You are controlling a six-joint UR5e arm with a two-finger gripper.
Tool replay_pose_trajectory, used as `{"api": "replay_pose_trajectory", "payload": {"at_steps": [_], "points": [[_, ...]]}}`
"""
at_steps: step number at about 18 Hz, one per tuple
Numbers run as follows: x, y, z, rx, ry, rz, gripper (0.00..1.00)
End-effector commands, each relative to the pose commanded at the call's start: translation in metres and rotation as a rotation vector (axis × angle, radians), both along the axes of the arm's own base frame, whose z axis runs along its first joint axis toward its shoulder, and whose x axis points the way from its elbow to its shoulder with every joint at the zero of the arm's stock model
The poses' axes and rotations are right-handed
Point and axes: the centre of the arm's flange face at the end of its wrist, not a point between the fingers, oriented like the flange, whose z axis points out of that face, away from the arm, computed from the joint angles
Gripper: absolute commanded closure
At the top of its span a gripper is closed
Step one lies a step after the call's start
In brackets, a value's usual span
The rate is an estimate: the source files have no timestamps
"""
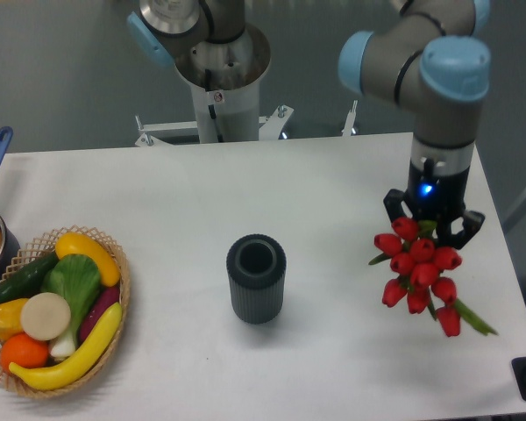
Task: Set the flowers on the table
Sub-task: 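Lower the held red tulips down onto the table surface, then open the gripper to release the tulips and lift away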
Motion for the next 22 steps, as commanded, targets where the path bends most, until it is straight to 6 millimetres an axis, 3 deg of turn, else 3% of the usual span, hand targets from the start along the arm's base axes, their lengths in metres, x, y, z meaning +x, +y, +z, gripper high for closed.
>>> {"api": "replay_pose_trajectory", "payload": {"at_steps": [4, 8, 13, 14, 15, 16, 18, 20, 22], "points": [[-0.007, 0.032, -0.061, -0.075, -0.052, -0.034, 0.55], [-0.011, 0.037, -0.087, -0.088, -0.081, -0.035, 0.55], [-0.006, 0.041, -0.092, -0.087, -0.091, -0.044, 0.50], [-0.006, 0.041, -0.092, -0.086, -0.088, -0.045, 0.43], [-0.007, 0.042, -0.092, -0.083, -0.084, -0.047, 0.22], [-0.008, 0.043, -0.090, -0.080, -0.080, -0.047, 0.08], [-0.007, 0.042, -0.083, -0.067, -0.076, -0.046, 0.00], [-0.006, 0.041, -0.073, -0.057, -0.065, -0.045, 0.00], [-0.010, 0.036, -0.043, -0.027, -0.023, -0.034, 0.00]]}}
